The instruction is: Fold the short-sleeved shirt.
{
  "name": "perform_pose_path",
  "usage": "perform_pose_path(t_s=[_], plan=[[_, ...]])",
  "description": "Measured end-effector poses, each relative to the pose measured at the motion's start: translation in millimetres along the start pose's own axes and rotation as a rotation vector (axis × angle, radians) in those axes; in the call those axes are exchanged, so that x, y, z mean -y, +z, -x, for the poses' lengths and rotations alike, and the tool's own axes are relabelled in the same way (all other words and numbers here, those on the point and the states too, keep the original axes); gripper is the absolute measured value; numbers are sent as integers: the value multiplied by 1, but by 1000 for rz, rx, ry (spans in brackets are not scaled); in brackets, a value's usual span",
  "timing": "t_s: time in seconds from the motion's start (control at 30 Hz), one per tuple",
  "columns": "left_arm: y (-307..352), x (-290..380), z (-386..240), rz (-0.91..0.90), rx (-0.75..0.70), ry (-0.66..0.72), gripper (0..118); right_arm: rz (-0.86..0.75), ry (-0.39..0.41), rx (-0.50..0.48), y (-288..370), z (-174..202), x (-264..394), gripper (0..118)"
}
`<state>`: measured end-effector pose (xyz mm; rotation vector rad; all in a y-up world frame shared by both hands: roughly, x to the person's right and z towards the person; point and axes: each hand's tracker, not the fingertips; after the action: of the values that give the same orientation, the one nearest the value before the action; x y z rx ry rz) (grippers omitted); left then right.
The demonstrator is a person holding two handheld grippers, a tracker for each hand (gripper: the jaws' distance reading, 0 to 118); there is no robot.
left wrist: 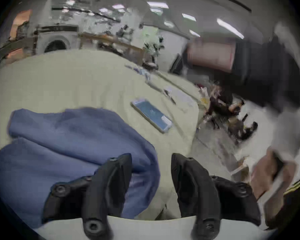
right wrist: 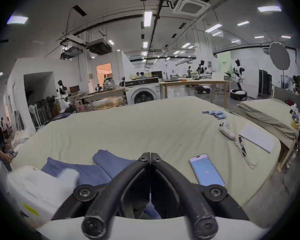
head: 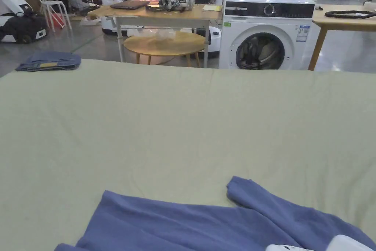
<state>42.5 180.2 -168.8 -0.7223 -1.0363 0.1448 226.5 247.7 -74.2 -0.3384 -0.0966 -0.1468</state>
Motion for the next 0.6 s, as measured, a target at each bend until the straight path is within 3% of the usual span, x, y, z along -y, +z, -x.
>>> perform_pose_path(t_s=[0.1,0.23,0.3,0.33,0.37,0.4,0.6], plan=[[76,-11,24,-157,-130,-11,46,-7,36,-37,-5,16,-4,0],[190,-15,53,-300,-468,-153,45,-38,68,-85,-11,36,-13,0],[235,-14,60,-351,-648,-200,34,-57,76,-105,-17,47,-15,0],[256,-13,63,-380,-716,-216,23,-60,76,-114,-21,52,-17,0],[271,-12,67,-399,-756,-223,2,-61,75,-124,-24,56,-18,0],[285,-9,69,-398,-818,-202,0,-65,73,-130,-27,62,-18,0],[343,6,90,-499,-895,-40,0,-67,117,-172,-39,86,-21,0]])
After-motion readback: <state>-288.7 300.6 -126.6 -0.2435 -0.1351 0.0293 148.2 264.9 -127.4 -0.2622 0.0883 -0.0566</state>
